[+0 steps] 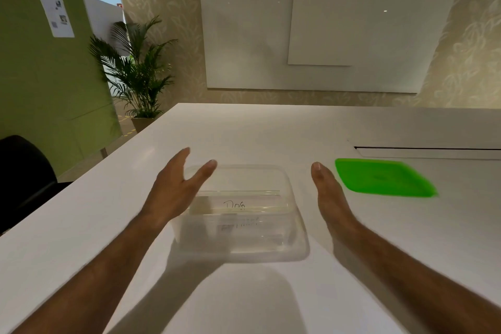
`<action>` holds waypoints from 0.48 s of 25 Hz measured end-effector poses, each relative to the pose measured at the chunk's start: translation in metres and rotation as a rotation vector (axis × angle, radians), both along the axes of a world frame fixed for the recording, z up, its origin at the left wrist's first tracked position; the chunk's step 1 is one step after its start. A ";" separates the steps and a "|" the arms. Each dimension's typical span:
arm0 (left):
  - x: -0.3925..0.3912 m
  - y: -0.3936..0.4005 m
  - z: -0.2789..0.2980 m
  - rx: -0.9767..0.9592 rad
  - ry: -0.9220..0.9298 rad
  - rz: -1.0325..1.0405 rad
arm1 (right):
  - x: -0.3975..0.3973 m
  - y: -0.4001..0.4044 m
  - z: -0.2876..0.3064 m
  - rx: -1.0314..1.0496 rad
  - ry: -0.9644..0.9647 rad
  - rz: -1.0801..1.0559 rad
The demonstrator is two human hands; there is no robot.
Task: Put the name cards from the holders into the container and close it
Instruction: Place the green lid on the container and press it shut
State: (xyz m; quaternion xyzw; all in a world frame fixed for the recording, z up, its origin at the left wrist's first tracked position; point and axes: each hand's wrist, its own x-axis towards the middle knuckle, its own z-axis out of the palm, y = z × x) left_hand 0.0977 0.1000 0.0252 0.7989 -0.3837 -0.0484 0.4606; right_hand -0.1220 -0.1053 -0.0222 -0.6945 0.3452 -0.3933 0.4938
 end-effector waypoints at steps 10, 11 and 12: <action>-0.077 -0.155 0.031 0.286 -0.646 -0.238 | -0.088 -0.139 0.021 -0.614 0.626 -0.153; -0.085 -0.169 0.031 0.309 -0.695 -0.255 | -0.099 -0.150 0.022 -0.655 0.684 -0.178; -0.093 -0.182 0.029 0.327 -0.715 -0.266 | -0.111 -0.160 0.021 -0.690 0.740 -0.198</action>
